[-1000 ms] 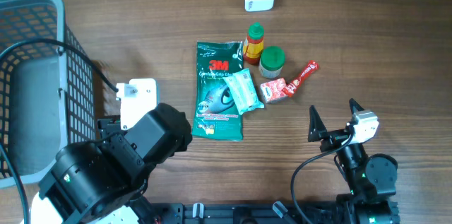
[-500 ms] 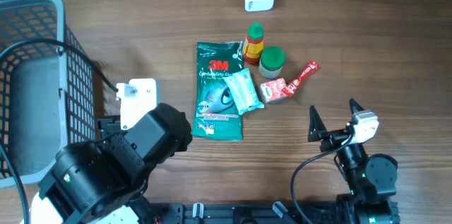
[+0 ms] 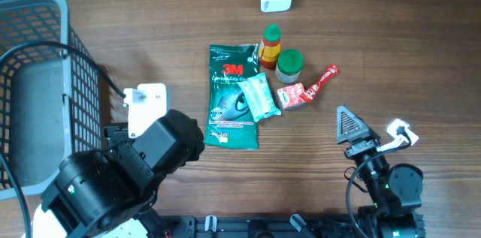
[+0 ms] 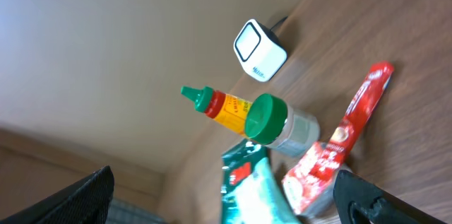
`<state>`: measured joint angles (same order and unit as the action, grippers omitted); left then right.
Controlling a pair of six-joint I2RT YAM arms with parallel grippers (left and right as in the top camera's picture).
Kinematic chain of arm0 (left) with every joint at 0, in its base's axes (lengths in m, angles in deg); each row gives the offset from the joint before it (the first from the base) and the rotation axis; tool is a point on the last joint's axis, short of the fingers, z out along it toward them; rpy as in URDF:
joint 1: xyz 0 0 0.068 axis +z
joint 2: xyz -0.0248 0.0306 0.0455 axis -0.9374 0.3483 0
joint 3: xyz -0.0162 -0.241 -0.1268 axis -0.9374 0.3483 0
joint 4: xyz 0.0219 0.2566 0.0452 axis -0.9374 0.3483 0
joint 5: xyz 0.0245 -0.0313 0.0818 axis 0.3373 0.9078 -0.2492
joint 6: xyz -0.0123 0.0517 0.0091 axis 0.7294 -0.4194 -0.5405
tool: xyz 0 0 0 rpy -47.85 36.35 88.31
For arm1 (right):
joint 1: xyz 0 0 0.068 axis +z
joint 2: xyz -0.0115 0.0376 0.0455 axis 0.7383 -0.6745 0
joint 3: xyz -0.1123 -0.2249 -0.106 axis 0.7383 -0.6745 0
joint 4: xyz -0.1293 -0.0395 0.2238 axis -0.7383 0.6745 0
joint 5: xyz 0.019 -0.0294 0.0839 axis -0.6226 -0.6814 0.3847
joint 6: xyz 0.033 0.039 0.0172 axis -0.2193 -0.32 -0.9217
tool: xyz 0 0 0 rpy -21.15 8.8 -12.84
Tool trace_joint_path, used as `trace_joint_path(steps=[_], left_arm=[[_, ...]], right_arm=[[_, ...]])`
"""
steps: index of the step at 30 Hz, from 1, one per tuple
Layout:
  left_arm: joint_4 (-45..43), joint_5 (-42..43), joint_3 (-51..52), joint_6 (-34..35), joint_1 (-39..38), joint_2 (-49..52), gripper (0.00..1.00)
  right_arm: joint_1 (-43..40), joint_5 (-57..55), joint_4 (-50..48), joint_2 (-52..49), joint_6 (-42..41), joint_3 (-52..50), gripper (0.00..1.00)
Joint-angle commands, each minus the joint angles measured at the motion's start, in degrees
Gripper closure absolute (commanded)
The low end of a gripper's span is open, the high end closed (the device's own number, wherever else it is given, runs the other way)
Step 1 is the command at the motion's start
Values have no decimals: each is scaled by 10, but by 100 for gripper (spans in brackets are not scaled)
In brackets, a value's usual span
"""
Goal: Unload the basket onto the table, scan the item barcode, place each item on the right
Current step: 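Reach the right gripper to the Nescafe stick and grasp it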
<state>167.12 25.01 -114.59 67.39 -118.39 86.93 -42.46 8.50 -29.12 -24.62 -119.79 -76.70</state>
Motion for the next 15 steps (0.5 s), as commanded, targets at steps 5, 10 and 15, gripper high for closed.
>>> trace_joint_path(steps=[5,10,15], left_arm=[[0,-14,5,14,-4,-1,0],[0,-14,5,14,-4,-1,0],[0,-14,5,14,-4,-1,0]], right_arm=[[2,-116,-7,-75,-85,0,0],[2,-87,-87,-219,-110,0,1],[2,-37,-264,-423,-139,3,1]])
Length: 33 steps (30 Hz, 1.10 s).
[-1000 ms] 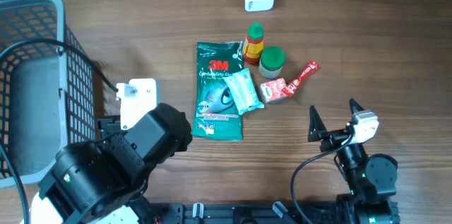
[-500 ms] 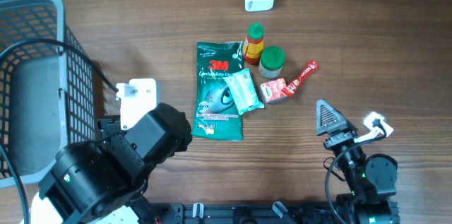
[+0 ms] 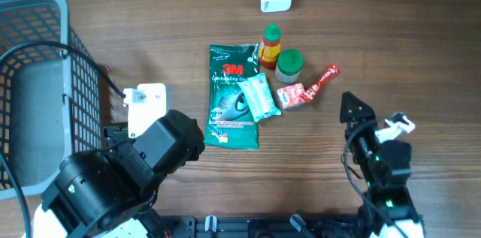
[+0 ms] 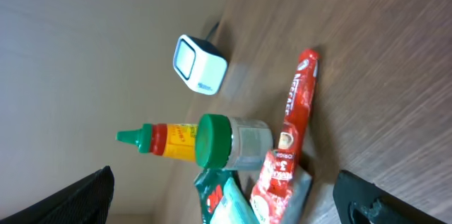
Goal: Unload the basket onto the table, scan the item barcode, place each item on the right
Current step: 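Reach the right gripper to the Nescafe stick and grasp it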
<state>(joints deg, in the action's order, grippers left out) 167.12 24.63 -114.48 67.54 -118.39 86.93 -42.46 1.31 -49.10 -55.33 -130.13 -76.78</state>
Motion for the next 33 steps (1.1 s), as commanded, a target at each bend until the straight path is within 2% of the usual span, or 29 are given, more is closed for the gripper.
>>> trace_joint_path(steps=[1,5,8,12,14,18,19,20,21,23,25,30,33], left_arm=[[0,-10,4,12,-4,-1,0],[0,-10,4,12,-4,-1,0],[0,-10,4,12,-4,-1,0],[0,-10,4,12,-4,-1,0],[0,-10,4,12,-4,-1,0],[0,-10,4,12,-4,-1,0],[0,-10,4,12,-4,-1,0],[0,-10,4,12,-4,-1,0],[0,-10,4,12,-4,-1,0],[0,-10,4,12,-4,-1,0],[0,-10,4,12,-4,-1,0],[0,-10,4,12,-4,-1,0],[0,-10,4,12,-4,-1,0]], right_arm=[[2,42,-84,-153,-43,7,1],[2,103,-194,-385,-33,59,0],[2,142,-236,-504,7,111,0],[2,163,-236,-618,9,175,1],[2,162,-236,-649,9,192,7],[2,133,-231,-677,-3,200,30],[2,124,-225,-678,-3,200,32],[2,116,-222,-678,-3,200,40],[2,115,-219,-678,-3,200,52],[2,120,-219,-678,-3,200,64],[2,134,-220,-677,-3,200,69],[-14,209,-245,-656,-5,200,92],[-46,288,-247,-616,-50,200,96]])
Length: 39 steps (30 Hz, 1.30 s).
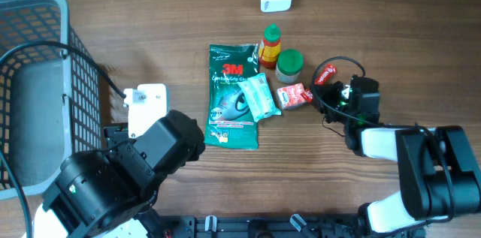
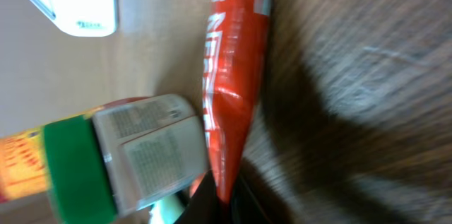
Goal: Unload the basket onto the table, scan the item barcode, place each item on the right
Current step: 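Reach the right gripper to the Nescafe stick and grasp it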
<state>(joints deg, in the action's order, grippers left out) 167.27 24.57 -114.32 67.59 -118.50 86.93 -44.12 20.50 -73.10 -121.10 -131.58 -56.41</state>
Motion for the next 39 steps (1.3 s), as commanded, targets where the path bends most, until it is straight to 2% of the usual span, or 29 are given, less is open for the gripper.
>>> trace_joint_path(steps=[1,8,10,12,16,26,31,33,35,39], left_arm=[[-1,-9,3,12,-3,-1,0],[-1,-9,3,12,-3,-1,0],[-1,-9,3,12,-3,-1,0],[-1,-9,3,12,-3,-1,0],[-1,-9,3,12,-3,-1,0],[-1,-9,3,12,-3,-1,0],[-1,-9,3,12,-3,-1,0],[-1,-9,3,12,-3,-1,0],[-1,-9,3,12,-3,-1,0],[-1,-9,3,12,-3,-1,0]], right_arm=[[-44,127,-5,62,-64,-4,95],[-79,297,-1,147,-240,-4,95],[-79,342,-1,154,-322,-4,96],[-79,431,-1,154,-464,-4,96],[-80,475,-37,154,-465,-4,96],[-79,511,-43,154,-461,-4,96],[-62,483,-48,154,-373,-4,96],[-42,483,-48,154,-394,-4,96],[-19,491,-48,154,-455,-4,96],[10,501,-52,154,-465,-1,96]])
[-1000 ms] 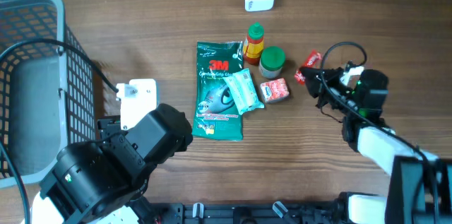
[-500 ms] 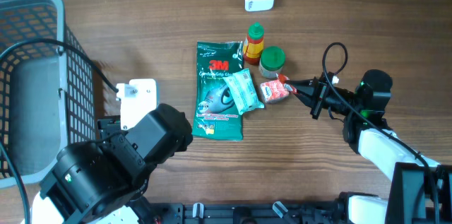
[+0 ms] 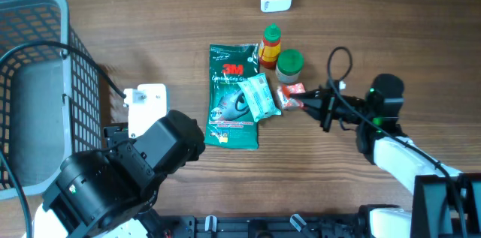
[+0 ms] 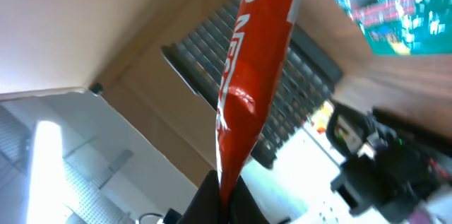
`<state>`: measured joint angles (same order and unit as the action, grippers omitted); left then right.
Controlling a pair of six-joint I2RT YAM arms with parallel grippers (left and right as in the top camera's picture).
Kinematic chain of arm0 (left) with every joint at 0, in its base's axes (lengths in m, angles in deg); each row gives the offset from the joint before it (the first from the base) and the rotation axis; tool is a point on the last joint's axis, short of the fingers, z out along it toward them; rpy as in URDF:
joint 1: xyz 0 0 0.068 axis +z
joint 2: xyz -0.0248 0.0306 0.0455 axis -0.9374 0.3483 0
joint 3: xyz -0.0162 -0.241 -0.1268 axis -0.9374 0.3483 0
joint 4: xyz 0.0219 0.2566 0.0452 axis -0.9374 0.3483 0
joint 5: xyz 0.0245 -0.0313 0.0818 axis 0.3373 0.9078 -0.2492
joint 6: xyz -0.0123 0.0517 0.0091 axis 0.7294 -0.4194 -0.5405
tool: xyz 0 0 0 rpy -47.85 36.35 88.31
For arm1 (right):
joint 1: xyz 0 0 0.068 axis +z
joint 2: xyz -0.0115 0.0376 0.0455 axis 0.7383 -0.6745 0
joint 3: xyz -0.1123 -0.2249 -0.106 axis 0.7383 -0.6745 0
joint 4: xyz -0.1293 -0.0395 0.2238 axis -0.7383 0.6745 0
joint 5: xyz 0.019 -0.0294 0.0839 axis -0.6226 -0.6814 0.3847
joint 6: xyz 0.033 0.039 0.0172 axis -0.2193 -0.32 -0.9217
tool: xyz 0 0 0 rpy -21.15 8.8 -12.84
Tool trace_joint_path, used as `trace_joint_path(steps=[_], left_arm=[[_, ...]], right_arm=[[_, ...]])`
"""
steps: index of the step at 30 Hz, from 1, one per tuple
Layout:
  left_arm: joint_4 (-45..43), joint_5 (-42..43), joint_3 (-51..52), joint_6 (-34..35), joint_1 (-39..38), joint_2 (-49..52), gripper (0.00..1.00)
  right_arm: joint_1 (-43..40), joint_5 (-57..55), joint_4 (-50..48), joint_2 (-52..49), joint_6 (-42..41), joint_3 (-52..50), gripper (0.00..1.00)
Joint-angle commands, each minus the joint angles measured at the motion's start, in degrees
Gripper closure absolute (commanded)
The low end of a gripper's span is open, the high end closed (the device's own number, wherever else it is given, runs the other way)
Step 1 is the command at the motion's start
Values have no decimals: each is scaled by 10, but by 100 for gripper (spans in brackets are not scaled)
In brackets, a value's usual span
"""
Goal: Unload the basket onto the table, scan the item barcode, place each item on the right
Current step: 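Reach the right gripper to the Nescafe stick and grasp it, then lift the Nescafe stick and carry it to the scanner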
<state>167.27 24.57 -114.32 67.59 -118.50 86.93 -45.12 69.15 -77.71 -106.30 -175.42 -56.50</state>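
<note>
The white barcode scanner stands at the far edge of the table. My right gripper (image 3: 310, 103) points left, shut on one end of a red stick sachet (image 4: 258, 61). In the right wrist view the sachet sticks straight out from the pinched fingertips (image 4: 224, 196), off the table. From overhead only its red tip (image 3: 295, 101) shows, beside a small red pack (image 3: 288, 92). My left arm (image 3: 113, 178) rests at the near left, with its fingers hidden under its body.
A green 3M packet (image 3: 231, 106) with a small teal packet (image 3: 259, 97) on it lies mid-table. A sauce bottle (image 3: 270, 43) and a green-lidded jar (image 3: 290, 62) stand beside it. A grey basket (image 3: 30, 88) fills the far left.
The right gripper, then shut on the sachet as it lay on the table beside the jar, has turned to point left. The sachet is now off the table.
The right gripper was open at the near right, with the sachet lying beside the jar. Then it stood a little closer, still open. Then it was shut on the sachet's end on the table. Now it holds the sachet in the air. The left arm stayed put.
</note>
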Motion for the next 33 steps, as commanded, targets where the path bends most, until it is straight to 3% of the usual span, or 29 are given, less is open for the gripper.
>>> trace_joint_path(steps=[1,13,24,29,33], left_arm=[[-1,-9,3,12,-3,-1,0],[-1,-9,3,12,-3,-1,0],[-1,-9,3,12,-3,-1,0],[-1,-9,3,12,-3,-1,0],[-1,-9,3,12,-3,-1,0]], right_arm=[[23,25,-6,6,-26,0,96],[25,134,-6,6,-26,0,96],[25,149,-14,6,-26,0,96],[25,148,-130,6,-24,0,96],[25,111,-367,6,25,0,96]])
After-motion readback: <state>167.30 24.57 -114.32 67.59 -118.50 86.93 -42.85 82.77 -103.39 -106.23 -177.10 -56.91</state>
